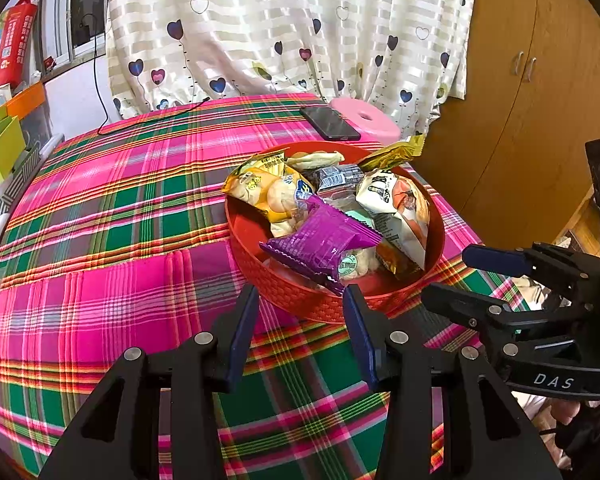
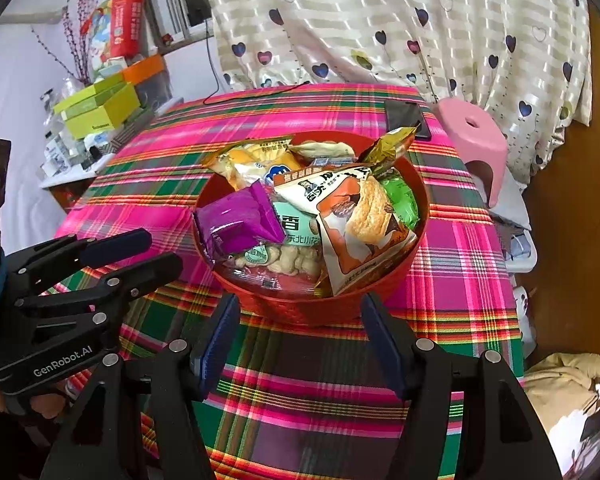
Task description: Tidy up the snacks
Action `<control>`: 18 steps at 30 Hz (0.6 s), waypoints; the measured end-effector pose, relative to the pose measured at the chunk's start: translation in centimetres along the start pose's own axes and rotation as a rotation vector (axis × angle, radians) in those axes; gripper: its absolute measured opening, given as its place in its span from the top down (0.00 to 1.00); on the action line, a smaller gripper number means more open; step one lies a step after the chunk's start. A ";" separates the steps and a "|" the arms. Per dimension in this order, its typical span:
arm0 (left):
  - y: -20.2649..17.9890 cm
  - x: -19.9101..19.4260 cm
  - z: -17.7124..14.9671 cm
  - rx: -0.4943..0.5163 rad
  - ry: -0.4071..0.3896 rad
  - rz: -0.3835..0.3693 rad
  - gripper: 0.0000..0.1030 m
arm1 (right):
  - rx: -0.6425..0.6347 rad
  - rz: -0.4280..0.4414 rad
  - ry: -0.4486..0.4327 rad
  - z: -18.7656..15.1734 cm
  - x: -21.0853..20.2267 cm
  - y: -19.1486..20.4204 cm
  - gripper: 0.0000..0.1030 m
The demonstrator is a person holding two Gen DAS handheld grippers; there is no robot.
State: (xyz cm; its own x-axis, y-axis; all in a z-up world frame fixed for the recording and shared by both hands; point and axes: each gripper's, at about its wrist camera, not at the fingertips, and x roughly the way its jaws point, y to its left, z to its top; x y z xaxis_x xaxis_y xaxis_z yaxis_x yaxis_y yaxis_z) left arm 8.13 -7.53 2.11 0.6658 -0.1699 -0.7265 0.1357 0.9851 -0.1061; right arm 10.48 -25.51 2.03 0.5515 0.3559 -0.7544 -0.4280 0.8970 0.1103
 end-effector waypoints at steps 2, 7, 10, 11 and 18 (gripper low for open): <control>0.0 0.0 0.0 -0.001 0.001 0.000 0.56 | 0.000 0.000 0.002 0.0 0.0 0.0 0.39; 0.0 0.1 0.0 -0.001 0.003 -0.001 0.56 | 0.001 0.001 0.004 0.2 0.1 -0.2 0.39; 0.0 0.1 -0.1 0.000 0.008 -0.002 0.56 | 0.001 0.001 0.007 0.2 0.2 -0.3 0.39; 0.0 0.3 -0.1 0.002 0.010 -0.002 0.56 | 0.002 0.001 0.008 0.3 0.2 -0.4 0.39; 0.1 0.6 0.2 -0.002 0.014 -0.010 0.56 | 0.005 0.000 0.009 0.2 0.3 -0.4 0.39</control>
State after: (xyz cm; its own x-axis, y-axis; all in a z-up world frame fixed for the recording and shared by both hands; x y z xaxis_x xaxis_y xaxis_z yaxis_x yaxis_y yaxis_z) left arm 8.63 -7.52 1.80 0.6539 -0.1792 -0.7351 0.1408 0.9834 -0.1145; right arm 10.98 -25.74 1.87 0.5448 0.3539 -0.7602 -0.4249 0.8981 0.1136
